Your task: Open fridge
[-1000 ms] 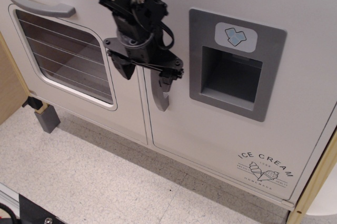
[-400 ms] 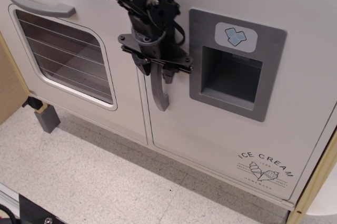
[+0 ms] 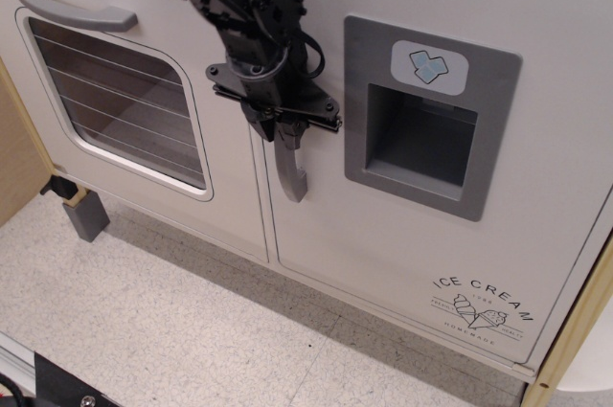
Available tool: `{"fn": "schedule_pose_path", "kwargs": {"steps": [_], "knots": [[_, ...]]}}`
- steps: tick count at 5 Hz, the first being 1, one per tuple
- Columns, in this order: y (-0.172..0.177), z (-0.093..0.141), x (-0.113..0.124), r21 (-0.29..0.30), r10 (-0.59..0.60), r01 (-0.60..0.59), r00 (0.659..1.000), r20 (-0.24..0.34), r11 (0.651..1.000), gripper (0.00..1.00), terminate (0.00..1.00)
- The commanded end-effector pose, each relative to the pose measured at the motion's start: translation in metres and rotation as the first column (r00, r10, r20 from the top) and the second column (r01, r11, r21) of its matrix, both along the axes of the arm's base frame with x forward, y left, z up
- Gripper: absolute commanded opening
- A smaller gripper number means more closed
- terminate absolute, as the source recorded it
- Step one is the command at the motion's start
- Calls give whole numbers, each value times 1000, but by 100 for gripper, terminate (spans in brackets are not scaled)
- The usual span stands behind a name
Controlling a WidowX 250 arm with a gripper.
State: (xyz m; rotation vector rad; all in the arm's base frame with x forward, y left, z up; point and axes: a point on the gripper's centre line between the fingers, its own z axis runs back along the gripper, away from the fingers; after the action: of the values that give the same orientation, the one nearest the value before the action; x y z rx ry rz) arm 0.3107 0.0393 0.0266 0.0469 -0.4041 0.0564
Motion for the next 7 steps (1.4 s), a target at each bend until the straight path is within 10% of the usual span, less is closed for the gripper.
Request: {"fn": "schedule_pose_path", "kwargs": {"steps": [1, 2, 4, 7], "knots": [[5, 29, -22, -3, -69, 69, 996, 59, 998, 0, 0], [1, 35, -46, -25, -130, 130, 991, 27, 991, 100, 0], [8, 55, -88, -89, -117, 112, 991, -57, 990, 100, 0], [75, 111, -47, -85, 372, -371, 928, -6, 925, 100, 0]]}}
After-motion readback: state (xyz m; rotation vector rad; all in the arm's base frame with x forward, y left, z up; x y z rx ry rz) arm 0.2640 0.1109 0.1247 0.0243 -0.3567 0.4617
